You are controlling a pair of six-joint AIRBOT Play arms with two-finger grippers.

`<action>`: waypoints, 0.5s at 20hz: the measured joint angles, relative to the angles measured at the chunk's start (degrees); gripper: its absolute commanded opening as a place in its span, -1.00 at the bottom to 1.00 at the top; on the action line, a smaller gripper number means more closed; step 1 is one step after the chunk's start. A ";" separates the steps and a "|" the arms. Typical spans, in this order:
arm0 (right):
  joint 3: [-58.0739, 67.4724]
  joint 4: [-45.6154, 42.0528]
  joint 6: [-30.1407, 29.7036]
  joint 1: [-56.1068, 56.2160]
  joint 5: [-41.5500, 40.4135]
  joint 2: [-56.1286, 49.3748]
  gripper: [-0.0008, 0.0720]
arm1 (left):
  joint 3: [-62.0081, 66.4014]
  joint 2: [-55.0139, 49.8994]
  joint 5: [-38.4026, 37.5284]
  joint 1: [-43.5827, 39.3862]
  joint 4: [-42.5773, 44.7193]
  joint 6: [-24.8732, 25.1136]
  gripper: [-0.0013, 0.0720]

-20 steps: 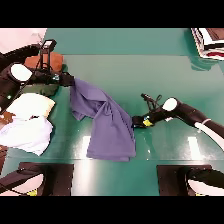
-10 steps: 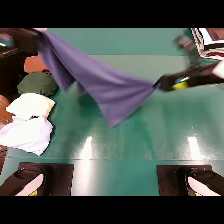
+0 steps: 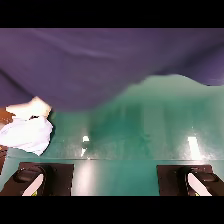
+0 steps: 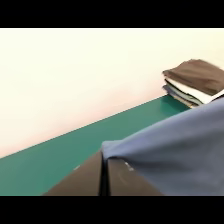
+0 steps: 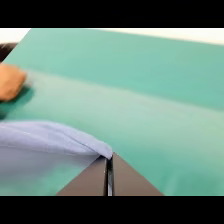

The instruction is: Fold the shirts.

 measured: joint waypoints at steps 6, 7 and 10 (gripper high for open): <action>7.67 -0.39 1.31 -2.60 8.48 -12.13 -0.95 | -10.34 -2.99 -9.99 -0.02 -1.07 -0.76 -0.90; 6.38 -0.66 1.60 -2.05 9.62 -14.80 -0.95 | -14.25 -4.13 -11.26 -0.02 -1.14 -0.94 -0.90; 0.44 -0.63 1.81 0.24 10.88 -22.88 -0.95 | -28.52 -8.35 -10.71 0.00 -1.14 -1.18 -0.90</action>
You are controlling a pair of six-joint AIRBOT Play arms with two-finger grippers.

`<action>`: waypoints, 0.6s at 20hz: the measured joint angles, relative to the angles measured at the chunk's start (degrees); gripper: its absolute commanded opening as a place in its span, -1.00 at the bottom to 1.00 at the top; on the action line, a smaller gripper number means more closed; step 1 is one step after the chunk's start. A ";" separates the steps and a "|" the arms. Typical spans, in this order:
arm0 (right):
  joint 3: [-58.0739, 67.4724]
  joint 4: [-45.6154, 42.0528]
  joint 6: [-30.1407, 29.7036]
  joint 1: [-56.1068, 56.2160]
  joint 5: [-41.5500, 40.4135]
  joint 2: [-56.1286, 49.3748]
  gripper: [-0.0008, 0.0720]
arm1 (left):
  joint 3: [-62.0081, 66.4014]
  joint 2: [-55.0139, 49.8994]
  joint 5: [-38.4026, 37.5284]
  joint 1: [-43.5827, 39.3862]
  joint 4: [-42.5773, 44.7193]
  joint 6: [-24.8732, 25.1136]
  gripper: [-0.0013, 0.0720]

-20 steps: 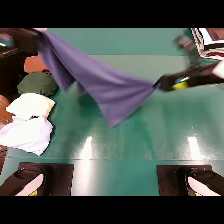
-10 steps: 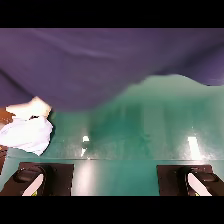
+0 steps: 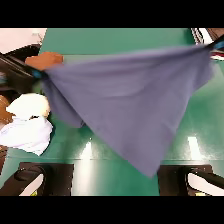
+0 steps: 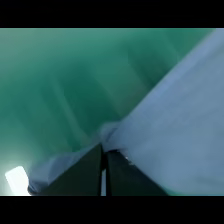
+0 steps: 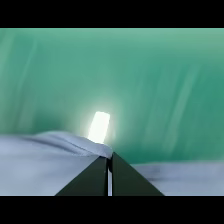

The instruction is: Fold the shirts.

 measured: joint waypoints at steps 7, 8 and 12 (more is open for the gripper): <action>-5.18 0.28 -1.90 2.23 -6.82 -17.49 -0.94 | -11.26 -18.08 20.70 0.02 2.32 0.04 -0.89; -3.87 0.31 -2.01 2.27 -7.41 -19.34 -0.92 | -9.70 -20.72 23.28 0.02 2.64 0.09 -0.38; 2.69 0.46 -2.16 2.34 -8.17 -24.02 0.15 | -0.87 -28.59 28.46 0.94 3.50 -1.62 0.39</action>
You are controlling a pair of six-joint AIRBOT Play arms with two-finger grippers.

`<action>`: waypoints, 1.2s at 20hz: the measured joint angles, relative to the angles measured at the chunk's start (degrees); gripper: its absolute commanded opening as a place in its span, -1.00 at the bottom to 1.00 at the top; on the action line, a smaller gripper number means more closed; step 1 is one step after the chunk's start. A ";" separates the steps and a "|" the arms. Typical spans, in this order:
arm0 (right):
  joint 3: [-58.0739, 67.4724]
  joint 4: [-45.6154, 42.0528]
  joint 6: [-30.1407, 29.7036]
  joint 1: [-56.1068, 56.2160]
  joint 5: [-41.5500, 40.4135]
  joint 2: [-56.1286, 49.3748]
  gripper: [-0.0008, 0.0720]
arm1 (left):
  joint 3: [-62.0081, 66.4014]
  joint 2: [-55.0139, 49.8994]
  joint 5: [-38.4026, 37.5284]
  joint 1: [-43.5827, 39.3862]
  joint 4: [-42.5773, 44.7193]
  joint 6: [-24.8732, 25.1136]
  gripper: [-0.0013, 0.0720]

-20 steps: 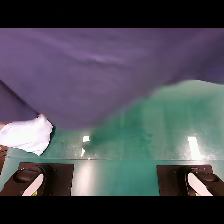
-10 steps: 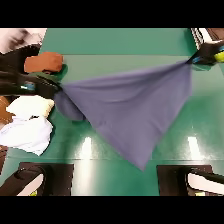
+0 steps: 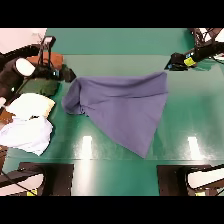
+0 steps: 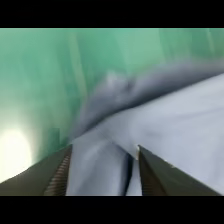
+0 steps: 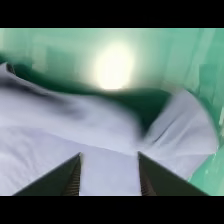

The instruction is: Fold the shirts.

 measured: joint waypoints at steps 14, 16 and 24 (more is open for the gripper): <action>-22.64 5.95 -1.38 -2.82 -1.88 17.73 0.15 | -28.72 12.66 -9.84 2.78 -4.37 -14.60 0.39; -25.27 6.10 -1.40 -2.60 -3.34 19.56 0.15 | -35.08 14.49 -4.59 1.01 -7.82 -16.98 0.39; -27.98 6.40 -1.40 -0.74 -5.46 21.40 0.15 | -42.84 13.31 10.82 -0.74 -19.82 -18.86 0.39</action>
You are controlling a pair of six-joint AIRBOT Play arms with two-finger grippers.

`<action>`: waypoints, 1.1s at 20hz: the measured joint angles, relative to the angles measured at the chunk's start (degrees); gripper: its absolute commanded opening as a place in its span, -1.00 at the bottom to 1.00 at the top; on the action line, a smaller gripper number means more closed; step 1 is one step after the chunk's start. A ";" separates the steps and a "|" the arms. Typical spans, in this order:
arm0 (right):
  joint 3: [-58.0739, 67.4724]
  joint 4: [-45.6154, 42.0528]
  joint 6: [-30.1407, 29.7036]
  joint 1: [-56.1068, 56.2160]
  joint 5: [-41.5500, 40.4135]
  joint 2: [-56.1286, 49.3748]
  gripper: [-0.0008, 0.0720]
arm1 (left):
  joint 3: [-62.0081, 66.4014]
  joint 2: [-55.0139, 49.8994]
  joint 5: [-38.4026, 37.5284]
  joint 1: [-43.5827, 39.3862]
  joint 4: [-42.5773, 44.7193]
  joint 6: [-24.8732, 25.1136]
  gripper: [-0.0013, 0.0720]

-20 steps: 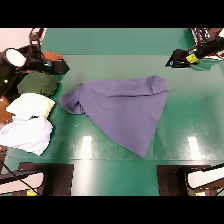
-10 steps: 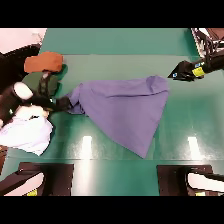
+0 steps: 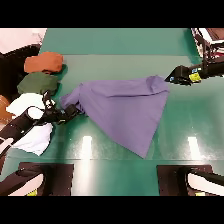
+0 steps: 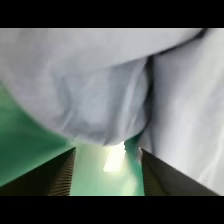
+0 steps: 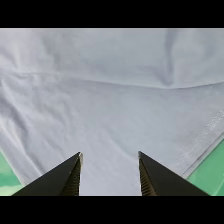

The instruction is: Fold the shirts.

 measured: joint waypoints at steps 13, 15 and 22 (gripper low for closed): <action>-0.26 -0.17 0.09 -1.07 1.88 0.96 0.15 | 6.40 -4.68 -2.93 2.19 -3.17 7.67 -0.91; -1.55 -0.90 0.57 -2.29 3.78 2.47 0.15 | 12.11 -4.59 -8.92 4.52 0.13 9.27 -0.90; -26.80 -3.80 5.92 -3.96 7.43 15.30 0.55 | 29.09 -4.50 -27.02 8.79 8.50 16.31 -0.90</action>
